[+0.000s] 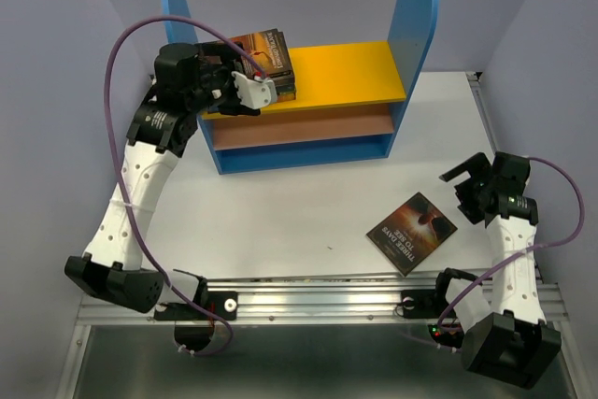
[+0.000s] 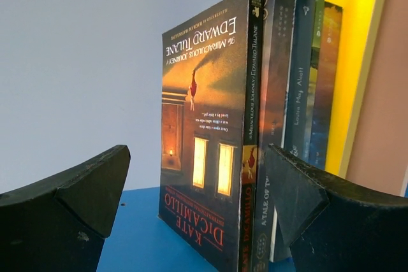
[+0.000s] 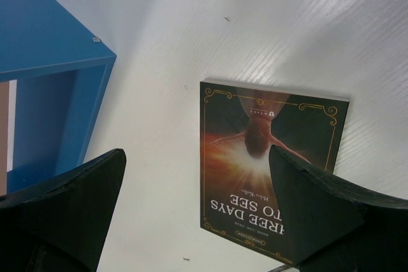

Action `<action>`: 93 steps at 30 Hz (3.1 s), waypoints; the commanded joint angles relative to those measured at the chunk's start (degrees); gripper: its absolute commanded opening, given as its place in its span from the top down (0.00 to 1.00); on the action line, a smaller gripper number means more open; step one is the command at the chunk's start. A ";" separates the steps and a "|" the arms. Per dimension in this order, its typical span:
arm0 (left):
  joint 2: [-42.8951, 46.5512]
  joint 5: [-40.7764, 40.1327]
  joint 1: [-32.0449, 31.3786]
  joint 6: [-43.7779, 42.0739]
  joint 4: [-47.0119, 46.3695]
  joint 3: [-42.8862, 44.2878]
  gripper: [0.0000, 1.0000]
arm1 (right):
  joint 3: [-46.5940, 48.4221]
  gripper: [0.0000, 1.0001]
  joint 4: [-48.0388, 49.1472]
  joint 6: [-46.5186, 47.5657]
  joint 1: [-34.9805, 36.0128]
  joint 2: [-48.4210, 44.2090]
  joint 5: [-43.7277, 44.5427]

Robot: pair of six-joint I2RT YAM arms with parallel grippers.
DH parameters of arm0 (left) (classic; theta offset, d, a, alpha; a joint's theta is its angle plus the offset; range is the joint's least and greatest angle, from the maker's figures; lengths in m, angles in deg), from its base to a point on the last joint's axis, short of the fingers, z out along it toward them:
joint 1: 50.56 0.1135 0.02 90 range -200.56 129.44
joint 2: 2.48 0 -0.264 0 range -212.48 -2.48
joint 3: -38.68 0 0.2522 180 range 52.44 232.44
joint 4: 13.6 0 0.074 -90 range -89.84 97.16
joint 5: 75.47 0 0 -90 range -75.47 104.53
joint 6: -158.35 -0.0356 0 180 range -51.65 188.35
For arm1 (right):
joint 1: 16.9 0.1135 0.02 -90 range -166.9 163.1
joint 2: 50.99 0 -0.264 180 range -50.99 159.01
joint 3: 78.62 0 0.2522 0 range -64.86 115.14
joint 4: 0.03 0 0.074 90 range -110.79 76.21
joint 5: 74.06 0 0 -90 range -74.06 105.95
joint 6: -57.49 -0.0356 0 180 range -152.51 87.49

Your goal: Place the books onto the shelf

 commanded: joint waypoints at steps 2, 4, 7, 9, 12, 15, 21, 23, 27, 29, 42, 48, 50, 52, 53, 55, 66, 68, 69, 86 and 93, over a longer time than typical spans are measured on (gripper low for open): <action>7.55 5.97 0.18 -0.12 -1.60 -1.86 0.01 | 0.22 0.00 1.37 1.54 -0.08 -1.42 -1.13; 8.43 7.11 -0.08 2.16 -2.48 -1.87 0.01 | 0.57 0.00 1.28 2.33 -0.08 -1.42 -1.57; 8.61 9.12 -0.87 11.69 -5.80 -0.11 0.01 | 0.40 0.00 0.93 2.78 -0.08 -1.68 -1.49; 8.87 10.71 -1.57 18.48 -8.71 0.51 0.01 | 0.14 0.00 0.93 2.51 -0.08 -1.85 -1.66; 9.75 13.88 -3.94 32.72 -15.90 1.91 0.01 | -0.48 0.00 -0.12 2.86 -0.08 -2.99 -0.88; 11.16 13.89 -7.18 47.97 -23.55 -0.19 0.01 | -1.09 0.00 -2.84 3.04 -0.08 -4.92 3.33; 9.59 -3.77 -16.07 73.07 -34.21 -5.81 0.01 | -4.08 0.00 -6.62 3.39 -0.08 -6.25 3.09; 7.04 -5.45 -18.44 81.51 -33.08 -7.57 0.01 | -5.31 0.00 -7.24 3.04 -0.08 -6.51 2.04; 4.31 -12.82 -24.15 88.47 -30.18 -11.52 0.01 | -8.82 0.00 -6.98 -1.79 -0.08 -6.78 0.81; 4.22 -19.47 -29.31 90.75 -29.91 -15.82 0.01 | -10.75 0.00 -5.76 -1.97 -0.08 -6.78 -1.04; 3.69 -30.50 -40.86 97.79 -27.01 -32.88 0.01 | -16.83 0.00 -1.18 -9.35 -0.08 -5.20 10.55; 1.68 -31.73 -40.95 98.85 -28.24 -36.84 0.01 | -19.02 0.00 3.56 -8.83 0.44 0.07 7.23; -0.34 -31.12 -40.86 98.24 -28.94 -37.02 0.01 | -20.77 0.00 6.80 -9.35 0.44 0.69 4.85; -2.36 -30.59 -40.95 98.15 -30.25 -37.54 0.01 | -24.20 0.00 9.53 -10.14 1.06 1.57 0.02; -3.16 -30.50 -40.86 98.15 -30.87 -37.72 0.01 | -25.26 0.00 9.98 -10.32 1.75 1.83 -1.12; -4.91 -29.80 -40.95 97.89 -31.49 -37.03 0.01 | -26.76 0.00 11.03 -10.76 3.51 1.84 -2.71; -22.49 -19.16 -39.90 95.95 -33.86 -30.17 0.21 | -28.86 0.00 17.18 -19.45 15.55 1.92 -4.30; -25.12 -16.37 -39.46 96.47 -34.30 -29.64 0.24 | -29.66 0.00 19.73 -22.26 20.10 2.80 -3.60; -25.83 -14.87 -39.37 96.56 -34.65 -29.29 0.25 | -29.83 0.00 20.70 -23.32 21.52 2.98 -3.25; -30.69 -15.57 -37.00 96.56 -33.41 -30.50 0.52 | -28.96 0.00 29.15 -31.50 30.94 6.58 1.85; -26.28 -22.84 -35.85 94.28 -30.35 -30.08 0.50 | -29.40 0.00 27.65 -31.24 30.94 6.32 1.50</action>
